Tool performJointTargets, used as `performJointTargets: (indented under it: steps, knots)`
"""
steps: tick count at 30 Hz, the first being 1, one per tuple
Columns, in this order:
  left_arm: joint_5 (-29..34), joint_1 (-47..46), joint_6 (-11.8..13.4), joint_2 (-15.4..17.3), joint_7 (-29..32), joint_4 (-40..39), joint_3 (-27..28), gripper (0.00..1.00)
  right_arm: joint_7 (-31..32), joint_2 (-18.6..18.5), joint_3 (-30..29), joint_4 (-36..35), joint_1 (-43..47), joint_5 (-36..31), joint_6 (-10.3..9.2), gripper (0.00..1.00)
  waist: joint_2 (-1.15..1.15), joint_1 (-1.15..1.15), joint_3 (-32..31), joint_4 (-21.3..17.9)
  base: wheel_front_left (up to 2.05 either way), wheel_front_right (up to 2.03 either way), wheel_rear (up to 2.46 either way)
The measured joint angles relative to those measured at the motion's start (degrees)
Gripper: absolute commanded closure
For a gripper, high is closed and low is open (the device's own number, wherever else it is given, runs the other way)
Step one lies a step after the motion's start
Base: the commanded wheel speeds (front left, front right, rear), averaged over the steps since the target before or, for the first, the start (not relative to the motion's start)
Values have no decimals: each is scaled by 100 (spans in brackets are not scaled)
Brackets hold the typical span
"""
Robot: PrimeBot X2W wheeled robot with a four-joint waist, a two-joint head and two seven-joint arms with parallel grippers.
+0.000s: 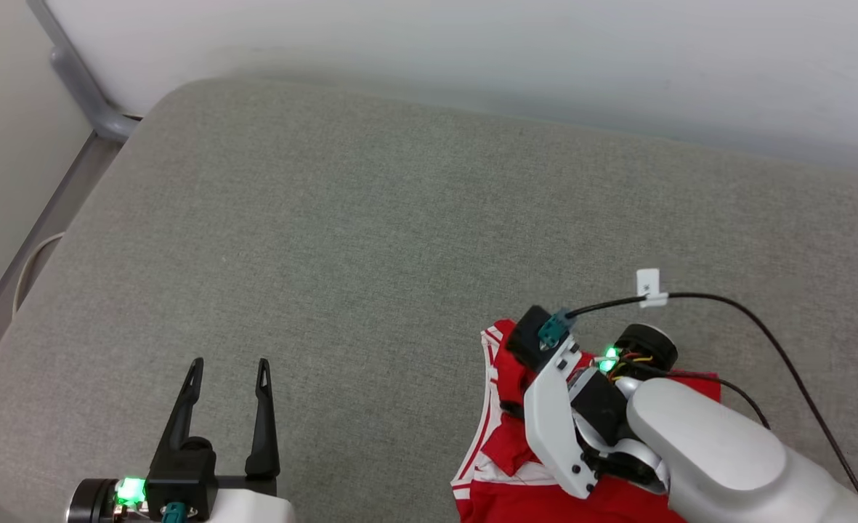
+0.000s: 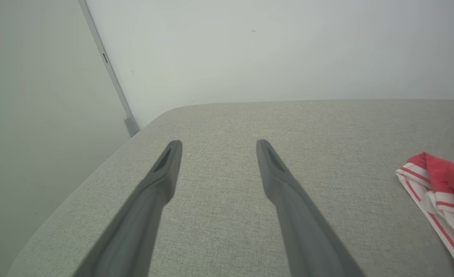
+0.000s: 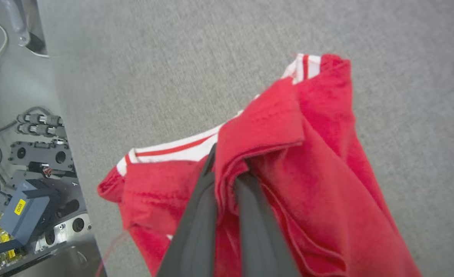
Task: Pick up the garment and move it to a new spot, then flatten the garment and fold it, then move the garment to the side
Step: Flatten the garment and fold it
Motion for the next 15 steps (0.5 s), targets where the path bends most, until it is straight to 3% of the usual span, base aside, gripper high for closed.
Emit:
performJointTargets:
  steps: [5,10,11,12,13,15]
  knots:
    - [-1,-64,0,-43,0,16,-3,0,-37,122,497,677,-138,35,0,100,0,0,86,48,0,0,0]
    - [0,-65,0,-63,0,53,18,0,-401,159,743,904,-210,303,0,100,0,0,47,9,0,0,0]
    - [0,-60,-4,-63,0,68,18,0,-515,155,757,899,-214,338,1,71,0,0,25,-9,0,0,0]
    - [0,-51,-5,-62,0,91,20,0,-635,136,762,875,-213,387,2,52,0,0,-5,-25,0,0,0]
    - [1,-37,-7,-60,0,104,25,0,-799,99,742,829,-212,434,2,0,0,0,-38,-42,0,0,0]
    - [1,2,-7,-53,0,119,45,0,-1174,-14,639,724,-212,456,1,0,0,0,-108,-86,0,0,0]
